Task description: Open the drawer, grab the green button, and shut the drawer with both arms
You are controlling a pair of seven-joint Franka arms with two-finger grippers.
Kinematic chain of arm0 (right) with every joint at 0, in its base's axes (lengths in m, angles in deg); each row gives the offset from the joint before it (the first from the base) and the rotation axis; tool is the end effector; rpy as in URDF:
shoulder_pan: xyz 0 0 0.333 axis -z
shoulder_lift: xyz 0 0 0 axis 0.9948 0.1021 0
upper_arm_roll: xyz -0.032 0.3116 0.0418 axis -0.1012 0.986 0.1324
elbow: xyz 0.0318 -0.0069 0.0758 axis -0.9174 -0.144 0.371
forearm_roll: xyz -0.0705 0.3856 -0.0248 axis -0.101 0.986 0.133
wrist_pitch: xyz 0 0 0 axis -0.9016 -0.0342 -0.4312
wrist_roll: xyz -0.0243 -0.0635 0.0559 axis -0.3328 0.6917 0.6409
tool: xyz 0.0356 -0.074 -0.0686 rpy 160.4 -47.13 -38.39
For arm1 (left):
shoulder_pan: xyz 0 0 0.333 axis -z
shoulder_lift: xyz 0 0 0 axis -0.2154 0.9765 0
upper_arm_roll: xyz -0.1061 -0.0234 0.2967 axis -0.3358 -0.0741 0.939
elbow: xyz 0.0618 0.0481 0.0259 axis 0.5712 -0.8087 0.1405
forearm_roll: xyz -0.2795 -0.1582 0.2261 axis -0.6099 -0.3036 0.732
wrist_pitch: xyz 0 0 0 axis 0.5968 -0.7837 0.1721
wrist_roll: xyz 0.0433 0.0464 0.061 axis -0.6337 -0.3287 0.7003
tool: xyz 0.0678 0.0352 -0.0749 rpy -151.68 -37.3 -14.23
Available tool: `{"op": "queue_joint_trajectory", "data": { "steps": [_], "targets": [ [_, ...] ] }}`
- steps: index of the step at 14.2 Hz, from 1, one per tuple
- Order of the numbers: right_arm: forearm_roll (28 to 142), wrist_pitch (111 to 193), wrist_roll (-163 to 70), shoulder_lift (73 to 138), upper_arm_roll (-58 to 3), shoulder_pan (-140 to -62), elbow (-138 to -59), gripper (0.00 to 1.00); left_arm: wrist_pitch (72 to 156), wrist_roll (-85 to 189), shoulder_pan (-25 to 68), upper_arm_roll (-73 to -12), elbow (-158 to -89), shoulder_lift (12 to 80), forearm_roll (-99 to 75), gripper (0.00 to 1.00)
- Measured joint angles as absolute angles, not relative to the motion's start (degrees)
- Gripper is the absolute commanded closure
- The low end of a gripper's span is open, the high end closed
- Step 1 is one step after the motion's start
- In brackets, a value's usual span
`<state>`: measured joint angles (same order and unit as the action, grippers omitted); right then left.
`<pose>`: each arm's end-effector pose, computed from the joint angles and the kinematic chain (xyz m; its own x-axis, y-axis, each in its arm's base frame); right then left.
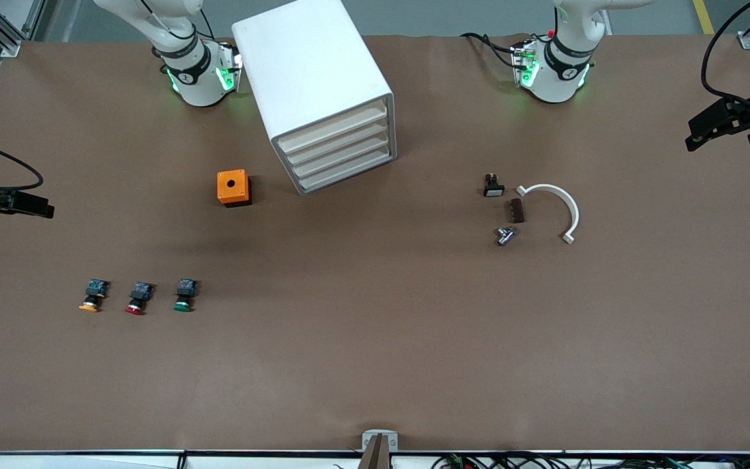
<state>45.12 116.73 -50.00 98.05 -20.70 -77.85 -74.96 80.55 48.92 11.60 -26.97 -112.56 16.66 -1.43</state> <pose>0.6132 -0.0612 0.5718 0.9801 -0.0679 -0.1866 -0.0623 -0.9974 0.0353 0.5231 -0.0168 0.6573 0.9992 0.0209 -0.0340 0.0199 -0.9994 -0.0275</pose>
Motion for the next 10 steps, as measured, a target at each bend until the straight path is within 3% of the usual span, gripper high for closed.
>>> {"op": "queue_joint_trajectory", "data": {
  "steps": [5,10],
  "targets": [
    [45.23,115.1,-49.58,97.51,-20.29,-77.76,-72.03,0.0,80.5,48.36,11.58,-27.25,-113.71,16.23,-1.43,0.0],
    [45.68,112.2,-49.58,91.88,-19.5,-78.16,-72.8,0.0,81.53,48.66,11.62,-28.73,-117.88,13.33,-1.43,0.0]
  ]
}}
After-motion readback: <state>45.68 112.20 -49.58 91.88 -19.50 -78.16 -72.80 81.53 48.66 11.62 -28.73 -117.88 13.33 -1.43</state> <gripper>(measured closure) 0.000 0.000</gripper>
